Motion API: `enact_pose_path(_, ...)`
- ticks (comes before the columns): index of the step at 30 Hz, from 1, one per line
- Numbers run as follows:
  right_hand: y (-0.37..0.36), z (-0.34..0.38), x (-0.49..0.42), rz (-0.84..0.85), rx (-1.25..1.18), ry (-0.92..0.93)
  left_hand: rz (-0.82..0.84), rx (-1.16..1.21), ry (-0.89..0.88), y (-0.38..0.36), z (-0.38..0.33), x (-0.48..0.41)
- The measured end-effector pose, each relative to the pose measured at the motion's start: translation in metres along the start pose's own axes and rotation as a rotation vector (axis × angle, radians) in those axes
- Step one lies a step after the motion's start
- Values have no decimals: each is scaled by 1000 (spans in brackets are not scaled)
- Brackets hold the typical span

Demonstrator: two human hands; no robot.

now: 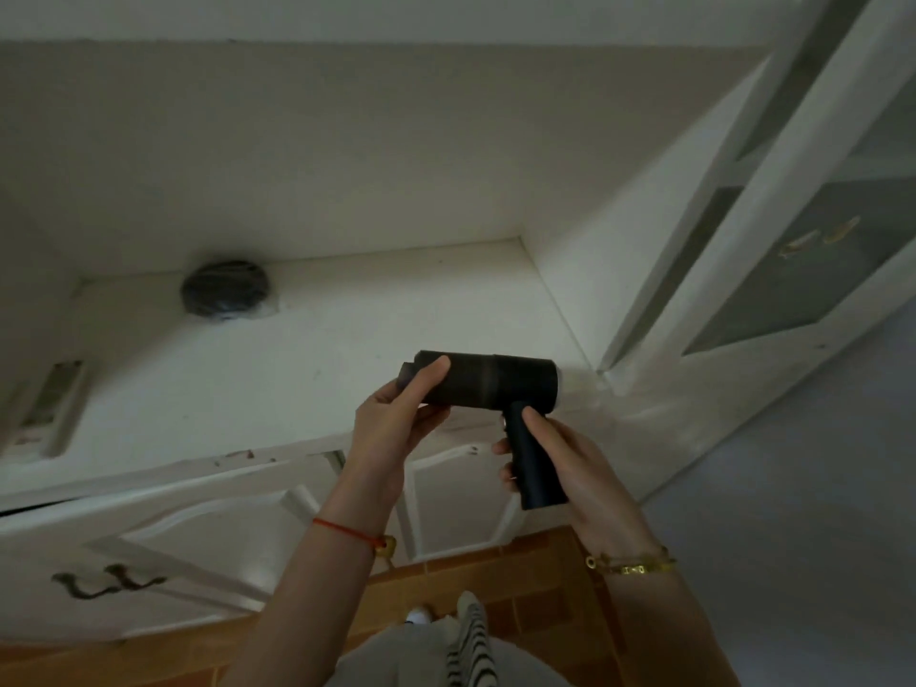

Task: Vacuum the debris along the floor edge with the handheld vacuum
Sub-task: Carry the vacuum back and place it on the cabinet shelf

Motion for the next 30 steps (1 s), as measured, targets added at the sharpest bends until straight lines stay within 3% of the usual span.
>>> enact_pose_path(11,-51,14,-73,-139,152,180,10,0,-12,18,-44,-82)
enact_pose_path(19,-50,25,-109,-200,120,193,5,80,32,11,-47,-118)
enact_pose_path(30,-26,69,-184,-307,317,254,14,163,34,-25,-57,-184)
Point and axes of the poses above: each hand's wrist, its own x-axis away from the middle knuckle, its own y-axis out of the back of the hand, z = x × y, the point moved 2 cm from there along -x, towards the middle knuckle
